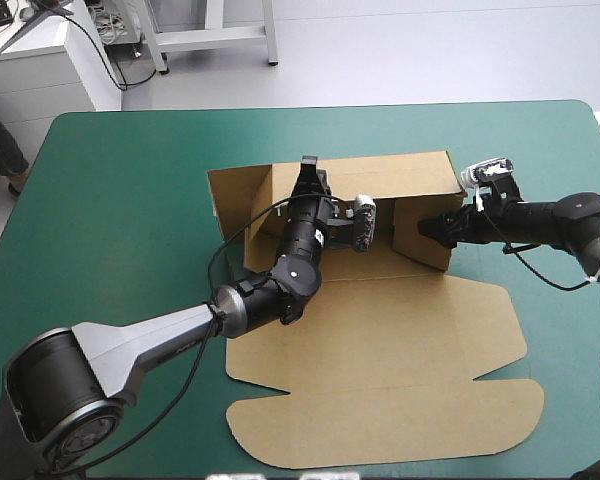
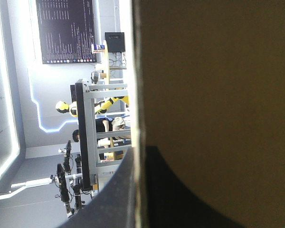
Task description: Fold the box
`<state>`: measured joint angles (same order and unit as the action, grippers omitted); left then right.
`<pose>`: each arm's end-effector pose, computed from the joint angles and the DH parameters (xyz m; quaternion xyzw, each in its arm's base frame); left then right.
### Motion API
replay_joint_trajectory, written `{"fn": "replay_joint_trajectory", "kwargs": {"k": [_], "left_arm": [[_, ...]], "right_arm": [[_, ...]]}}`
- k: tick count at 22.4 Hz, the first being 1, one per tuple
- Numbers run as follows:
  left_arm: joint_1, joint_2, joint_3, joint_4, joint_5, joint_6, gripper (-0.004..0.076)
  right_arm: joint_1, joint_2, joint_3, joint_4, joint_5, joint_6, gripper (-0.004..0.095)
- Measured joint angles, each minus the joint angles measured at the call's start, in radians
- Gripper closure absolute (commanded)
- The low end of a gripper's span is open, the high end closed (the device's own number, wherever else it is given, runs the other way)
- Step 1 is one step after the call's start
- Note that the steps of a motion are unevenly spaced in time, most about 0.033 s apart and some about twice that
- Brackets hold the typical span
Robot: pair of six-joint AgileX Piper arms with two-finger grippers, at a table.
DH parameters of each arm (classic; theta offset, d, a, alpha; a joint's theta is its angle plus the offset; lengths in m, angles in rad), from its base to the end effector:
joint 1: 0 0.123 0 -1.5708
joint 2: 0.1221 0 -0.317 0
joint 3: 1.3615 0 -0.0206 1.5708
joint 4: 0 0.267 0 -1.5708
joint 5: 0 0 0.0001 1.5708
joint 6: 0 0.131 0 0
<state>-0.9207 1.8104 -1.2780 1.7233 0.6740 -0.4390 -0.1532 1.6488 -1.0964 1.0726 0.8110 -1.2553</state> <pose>0.3426 -0.3170 0.2903 0.6096 0.5038 0.3706 0.4871 0.3795 0.0259 0.2513 -0.1949 0.8782 0.2369 0.3668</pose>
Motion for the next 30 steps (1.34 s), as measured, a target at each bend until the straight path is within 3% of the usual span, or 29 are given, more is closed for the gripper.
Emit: {"fn": "replay_joint_trajectory", "kwargs": {"k": [21, 23, 24, 26, 27, 30], "left_arm": [[0.000, 0.000, 0.000, 0.000, 0.002, 0.000, 0.0732], [0.000, 0.000, 0.000, 0.000, 0.003, 0.000, 0.0732], [0.000, 0.000, 0.000, 0.000, 0.003, 0.000, 0.0732], [0.000, 0.000, 0.000, 0.000, 0.007, -0.009, 0.0732], [0.000, 0.000, 0.000, -0.001, 0.008, -0.009, 0.0732], [0.000, 0.000, 0.000, -0.005, 0.016, -0.011, 0.0732]], "right_arm": [[0.000, 0.000, 0.001, 0.009, 0.062, -0.022, 0.0172], [0.000, 0.000, 0.001, 0.009, 0.062, -0.022, 0.0290], [0.000, 0.000, 0.001, 0.009, 0.062, -0.022, 0.0429], [0.000, 0.000, 0.001, 0.010, 0.038, -0.008, 0.0827], [-0.001, 0.001, 0.001, 0.009, 0.023, -0.012, 0.0929], [-0.003, 0.001, 0.000, 0.009, -0.007, -0.057, 0.0904]]}}
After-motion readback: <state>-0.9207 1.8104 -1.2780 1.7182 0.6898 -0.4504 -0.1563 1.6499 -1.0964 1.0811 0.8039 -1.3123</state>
